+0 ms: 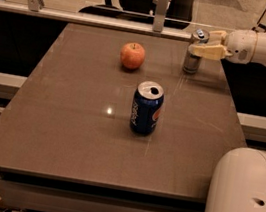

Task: Pick redbull can

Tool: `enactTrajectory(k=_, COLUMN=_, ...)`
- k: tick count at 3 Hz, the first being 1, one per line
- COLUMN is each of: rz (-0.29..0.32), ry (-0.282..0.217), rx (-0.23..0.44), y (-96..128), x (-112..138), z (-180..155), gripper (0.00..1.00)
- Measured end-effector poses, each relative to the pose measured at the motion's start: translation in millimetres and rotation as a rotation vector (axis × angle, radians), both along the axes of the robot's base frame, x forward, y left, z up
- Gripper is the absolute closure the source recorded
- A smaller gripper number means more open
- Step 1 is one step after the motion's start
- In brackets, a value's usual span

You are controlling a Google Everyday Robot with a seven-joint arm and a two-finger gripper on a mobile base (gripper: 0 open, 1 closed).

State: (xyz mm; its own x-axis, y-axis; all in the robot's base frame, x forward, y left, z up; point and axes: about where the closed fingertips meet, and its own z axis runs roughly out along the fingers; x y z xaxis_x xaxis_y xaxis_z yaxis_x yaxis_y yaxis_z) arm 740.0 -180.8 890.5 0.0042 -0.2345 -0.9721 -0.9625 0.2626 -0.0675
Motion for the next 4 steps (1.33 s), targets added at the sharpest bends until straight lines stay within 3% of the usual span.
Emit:
enactTrajectory(k=1, rz=-0.002, ry=0.003, rx=0.006, y=0, x=1, z=0, gripper=0.88)
enactTrajectory(k=2, rz=-0.008, ry=0.007, rx=0.015, y=-2, x=3, z=0, gripper=1.00)
enactTrajectory(k=4, rz=-0.042, ry=0.040, rx=0.039, y=-5, x=6, z=11, gripper=1.00)
